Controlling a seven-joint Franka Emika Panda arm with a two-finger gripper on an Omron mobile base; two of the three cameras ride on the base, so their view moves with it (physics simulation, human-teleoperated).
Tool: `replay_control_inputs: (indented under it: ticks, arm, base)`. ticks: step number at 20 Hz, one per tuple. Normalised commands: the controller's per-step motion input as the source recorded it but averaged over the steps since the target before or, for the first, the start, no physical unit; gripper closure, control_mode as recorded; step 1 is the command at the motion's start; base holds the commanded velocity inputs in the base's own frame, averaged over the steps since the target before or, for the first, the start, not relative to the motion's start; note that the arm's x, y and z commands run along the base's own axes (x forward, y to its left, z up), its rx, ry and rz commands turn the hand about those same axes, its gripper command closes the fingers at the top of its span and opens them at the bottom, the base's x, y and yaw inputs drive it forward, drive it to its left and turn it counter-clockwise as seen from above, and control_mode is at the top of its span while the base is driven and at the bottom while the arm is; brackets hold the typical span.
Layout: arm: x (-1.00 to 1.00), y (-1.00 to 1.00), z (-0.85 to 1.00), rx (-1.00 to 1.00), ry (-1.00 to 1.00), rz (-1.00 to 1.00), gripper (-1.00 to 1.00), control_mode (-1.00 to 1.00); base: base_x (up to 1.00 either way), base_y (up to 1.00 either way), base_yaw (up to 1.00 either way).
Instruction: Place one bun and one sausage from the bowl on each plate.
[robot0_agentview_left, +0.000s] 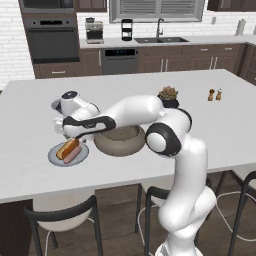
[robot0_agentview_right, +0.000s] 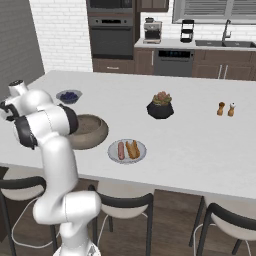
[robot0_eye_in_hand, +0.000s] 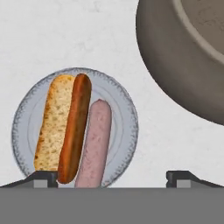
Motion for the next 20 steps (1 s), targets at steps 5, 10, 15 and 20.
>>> replay_control_inputs:
  ticks: [5,10,15,20]
  arm:
    - [-0.40,-0.60,0.67,0.25,-0.13,0.00,-1.00,-1.00]
    - [-0.58,-0.57,0.49,0.09,-0.11,0.00,-1.00,-1.00]
    - [-0.56,-0.26,0.31,0.00,-0.17,0.01,-1.00,-1.00]
    - [-0.66,-0.14,0.27,0.00,-0.22,0.06,-1.00,-1.00]
  base:
    - [0.00,0.00,0.00]
    - [0.00,0.00,0.00]
    - [0.00,0.00,0.00]
    - [0.00,0.00,0.00]
